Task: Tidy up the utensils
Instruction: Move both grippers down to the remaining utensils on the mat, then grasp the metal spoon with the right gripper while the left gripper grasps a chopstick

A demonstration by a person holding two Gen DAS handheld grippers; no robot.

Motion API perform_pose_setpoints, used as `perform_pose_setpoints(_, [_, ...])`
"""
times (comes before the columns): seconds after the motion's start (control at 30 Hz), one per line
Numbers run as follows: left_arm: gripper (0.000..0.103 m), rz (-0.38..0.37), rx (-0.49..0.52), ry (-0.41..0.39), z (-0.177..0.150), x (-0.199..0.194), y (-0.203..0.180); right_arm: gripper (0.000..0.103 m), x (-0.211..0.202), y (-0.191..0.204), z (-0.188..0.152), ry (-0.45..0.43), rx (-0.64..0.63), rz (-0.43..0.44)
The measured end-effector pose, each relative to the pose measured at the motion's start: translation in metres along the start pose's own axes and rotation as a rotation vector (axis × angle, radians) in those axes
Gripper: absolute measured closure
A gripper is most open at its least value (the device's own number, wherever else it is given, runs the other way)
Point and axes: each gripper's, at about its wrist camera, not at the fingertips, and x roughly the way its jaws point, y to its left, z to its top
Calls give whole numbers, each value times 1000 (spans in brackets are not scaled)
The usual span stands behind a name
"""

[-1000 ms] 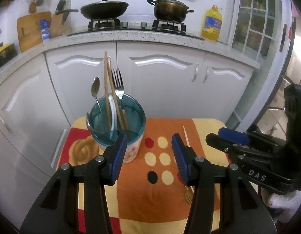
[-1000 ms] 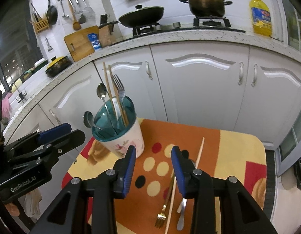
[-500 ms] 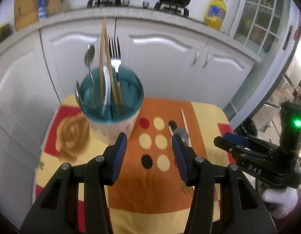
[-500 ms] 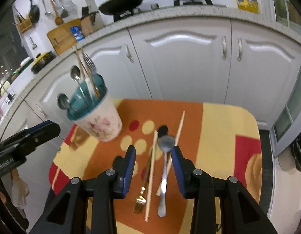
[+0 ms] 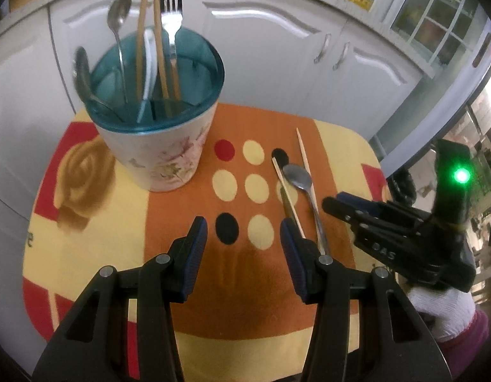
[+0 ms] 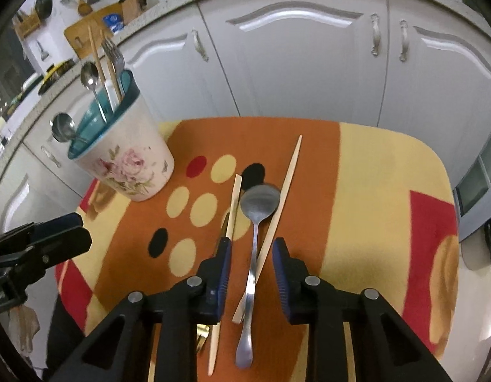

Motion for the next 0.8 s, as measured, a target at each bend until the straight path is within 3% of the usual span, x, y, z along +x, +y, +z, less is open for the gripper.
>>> perform_pose_setpoints(0.4, [56,-10,-6,67,6,33,1,94,43,6,19,63,-112,-57])
perform_pose_setpoints(0.5, [56,-12,0,78,8,40,-5,100,41,-1,22,57,-92,-44])
perform_pose_setpoints(0.8, [56,-49,-36,82,29,71,-24,100,8,-43,9,-2,56,20])
